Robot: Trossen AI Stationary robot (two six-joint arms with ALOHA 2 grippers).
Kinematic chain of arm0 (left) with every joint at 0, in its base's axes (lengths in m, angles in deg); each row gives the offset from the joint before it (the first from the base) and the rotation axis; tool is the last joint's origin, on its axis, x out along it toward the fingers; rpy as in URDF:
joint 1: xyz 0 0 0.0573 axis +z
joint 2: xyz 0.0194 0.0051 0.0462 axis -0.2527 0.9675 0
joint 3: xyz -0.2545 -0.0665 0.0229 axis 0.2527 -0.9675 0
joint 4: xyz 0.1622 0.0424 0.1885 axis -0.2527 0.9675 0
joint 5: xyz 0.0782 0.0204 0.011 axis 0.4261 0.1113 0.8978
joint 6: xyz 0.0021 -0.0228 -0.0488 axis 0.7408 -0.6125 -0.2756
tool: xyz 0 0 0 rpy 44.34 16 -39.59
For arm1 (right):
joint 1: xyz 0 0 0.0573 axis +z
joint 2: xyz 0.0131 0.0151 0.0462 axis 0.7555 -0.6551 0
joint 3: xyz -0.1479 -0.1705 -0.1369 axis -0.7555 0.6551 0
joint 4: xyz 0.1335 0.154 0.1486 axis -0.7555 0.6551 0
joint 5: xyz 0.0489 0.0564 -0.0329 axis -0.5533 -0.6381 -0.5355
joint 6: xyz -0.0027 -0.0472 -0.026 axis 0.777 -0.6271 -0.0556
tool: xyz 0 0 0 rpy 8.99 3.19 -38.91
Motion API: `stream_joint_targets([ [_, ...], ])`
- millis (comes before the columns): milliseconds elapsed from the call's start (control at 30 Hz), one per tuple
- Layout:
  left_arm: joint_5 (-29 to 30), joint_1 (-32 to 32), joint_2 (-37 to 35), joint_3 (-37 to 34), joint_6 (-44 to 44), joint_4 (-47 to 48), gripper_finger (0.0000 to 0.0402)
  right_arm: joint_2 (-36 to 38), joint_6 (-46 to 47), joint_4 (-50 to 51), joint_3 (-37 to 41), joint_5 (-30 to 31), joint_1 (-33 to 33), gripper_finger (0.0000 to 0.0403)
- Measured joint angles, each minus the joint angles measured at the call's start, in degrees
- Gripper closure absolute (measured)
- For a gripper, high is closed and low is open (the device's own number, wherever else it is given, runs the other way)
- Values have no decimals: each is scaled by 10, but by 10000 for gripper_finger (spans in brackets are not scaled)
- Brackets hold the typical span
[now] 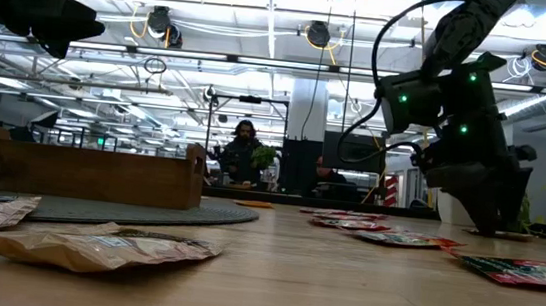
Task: Pick & Place Tea
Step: Put the brown tea bag into the left section of the wooden organizer
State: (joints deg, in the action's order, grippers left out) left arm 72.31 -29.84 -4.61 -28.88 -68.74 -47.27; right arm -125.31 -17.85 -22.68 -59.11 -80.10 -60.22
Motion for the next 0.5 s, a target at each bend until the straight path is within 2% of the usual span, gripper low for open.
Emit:
stream_joint_targets([
  [300, 0, 0, 0, 0, 0, 0, 268, 1, -31, -36, 69, -46, -32, 137],
  [500, 0, 0, 0, 0, 0, 0, 268, 1, -43, -45, 78, -63, -39, 148],
])
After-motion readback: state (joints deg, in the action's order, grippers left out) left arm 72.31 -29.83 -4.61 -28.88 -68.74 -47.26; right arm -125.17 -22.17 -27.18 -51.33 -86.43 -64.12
